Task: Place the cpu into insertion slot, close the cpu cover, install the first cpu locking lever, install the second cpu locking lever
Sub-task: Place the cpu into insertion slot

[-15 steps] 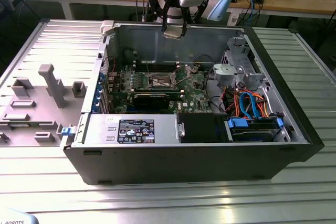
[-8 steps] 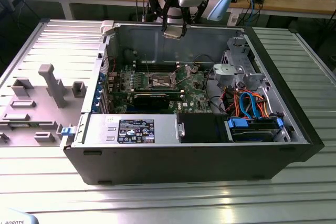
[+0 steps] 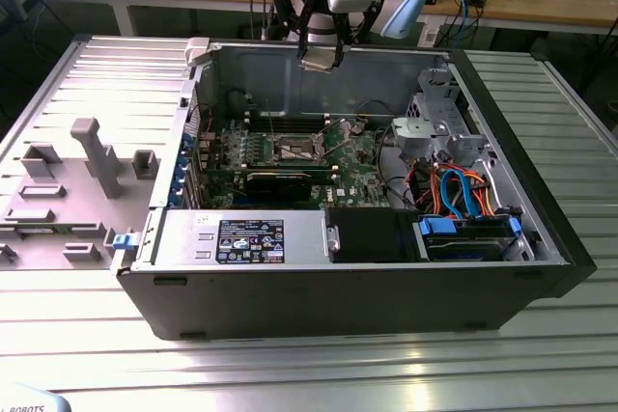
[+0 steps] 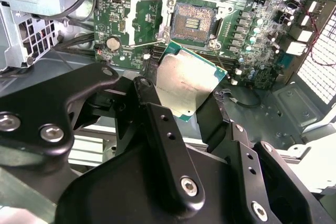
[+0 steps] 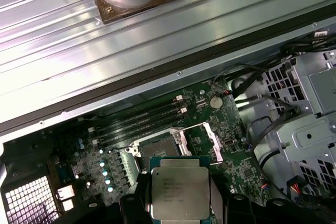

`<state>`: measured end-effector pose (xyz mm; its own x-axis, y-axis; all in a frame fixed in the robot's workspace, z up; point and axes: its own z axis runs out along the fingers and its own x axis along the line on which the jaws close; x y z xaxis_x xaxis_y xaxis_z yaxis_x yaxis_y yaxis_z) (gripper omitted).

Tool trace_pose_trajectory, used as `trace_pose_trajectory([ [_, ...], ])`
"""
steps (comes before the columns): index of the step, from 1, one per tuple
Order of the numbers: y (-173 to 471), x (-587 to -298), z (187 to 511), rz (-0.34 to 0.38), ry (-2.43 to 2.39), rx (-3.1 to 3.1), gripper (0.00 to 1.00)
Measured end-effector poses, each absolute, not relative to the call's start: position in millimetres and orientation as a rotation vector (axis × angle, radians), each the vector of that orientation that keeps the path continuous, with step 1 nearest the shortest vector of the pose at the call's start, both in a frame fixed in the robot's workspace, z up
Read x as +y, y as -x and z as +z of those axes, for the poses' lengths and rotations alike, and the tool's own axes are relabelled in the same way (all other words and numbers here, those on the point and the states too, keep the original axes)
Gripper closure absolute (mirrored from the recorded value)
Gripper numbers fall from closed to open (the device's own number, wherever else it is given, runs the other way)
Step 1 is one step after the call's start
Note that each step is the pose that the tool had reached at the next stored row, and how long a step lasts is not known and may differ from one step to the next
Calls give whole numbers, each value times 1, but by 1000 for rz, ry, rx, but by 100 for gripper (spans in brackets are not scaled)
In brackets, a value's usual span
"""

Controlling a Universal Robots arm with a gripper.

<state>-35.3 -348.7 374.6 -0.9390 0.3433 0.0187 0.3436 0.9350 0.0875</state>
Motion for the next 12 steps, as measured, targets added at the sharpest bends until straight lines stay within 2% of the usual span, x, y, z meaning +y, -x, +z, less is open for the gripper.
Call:
trace_pose_trajectory([
  [12, 35, -349, 375, -141, 574, -3083, 46],
])
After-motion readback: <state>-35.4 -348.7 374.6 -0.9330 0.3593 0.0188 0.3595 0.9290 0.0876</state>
